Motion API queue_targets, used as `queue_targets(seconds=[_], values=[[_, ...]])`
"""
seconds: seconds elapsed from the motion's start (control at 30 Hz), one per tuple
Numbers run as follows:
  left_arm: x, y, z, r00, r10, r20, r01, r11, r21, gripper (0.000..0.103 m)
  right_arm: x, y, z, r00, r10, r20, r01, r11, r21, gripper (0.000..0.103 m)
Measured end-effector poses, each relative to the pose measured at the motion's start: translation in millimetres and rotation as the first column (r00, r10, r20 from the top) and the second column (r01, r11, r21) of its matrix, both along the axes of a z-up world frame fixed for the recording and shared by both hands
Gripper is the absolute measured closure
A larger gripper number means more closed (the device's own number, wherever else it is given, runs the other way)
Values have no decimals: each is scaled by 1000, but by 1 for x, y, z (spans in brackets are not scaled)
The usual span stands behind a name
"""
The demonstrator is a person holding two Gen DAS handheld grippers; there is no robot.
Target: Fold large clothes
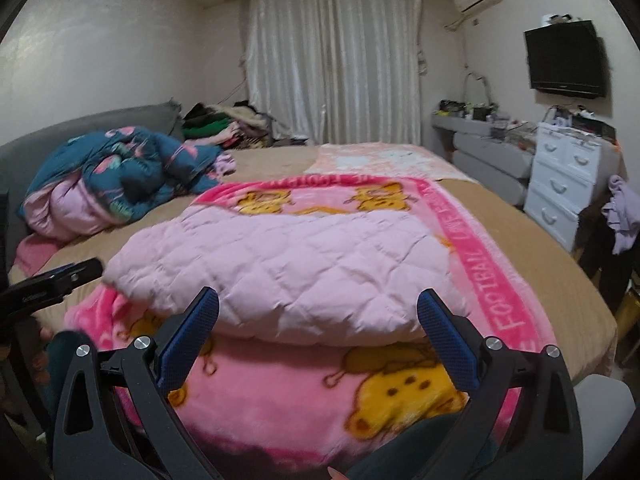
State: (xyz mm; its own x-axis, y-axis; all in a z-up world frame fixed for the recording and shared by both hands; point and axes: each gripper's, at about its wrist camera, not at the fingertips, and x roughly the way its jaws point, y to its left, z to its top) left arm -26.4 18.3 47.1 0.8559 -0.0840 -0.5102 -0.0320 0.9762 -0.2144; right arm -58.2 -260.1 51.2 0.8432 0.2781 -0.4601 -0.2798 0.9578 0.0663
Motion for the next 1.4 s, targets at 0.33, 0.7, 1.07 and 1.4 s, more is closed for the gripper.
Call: queue_targets(seconds=[0.33, 0.7, 1.07, 1.4], values=[[-4, -25, -10, 998, -51, -24, 52, 998, 45, 9, -8, 19, -11, 999, 40, -33, -41, 999, -36, 4], [-6, -28, -13, 998, -66, -24, 67, 997, 40, 9, -3, 15, -15, 998, 30, -47, -32, 999, -24, 4], [-6, -28, -13, 997, -66, -26, 67, 997, 44, 9, -3, 16, -16, 998, 30, -47, -31, 999, -23, 4], [-7, -28, -12, 997, -68, -27, 69, 997, 44, 9, -3, 15, -16, 998, 31, -47, -32, 999, -24, 4]])
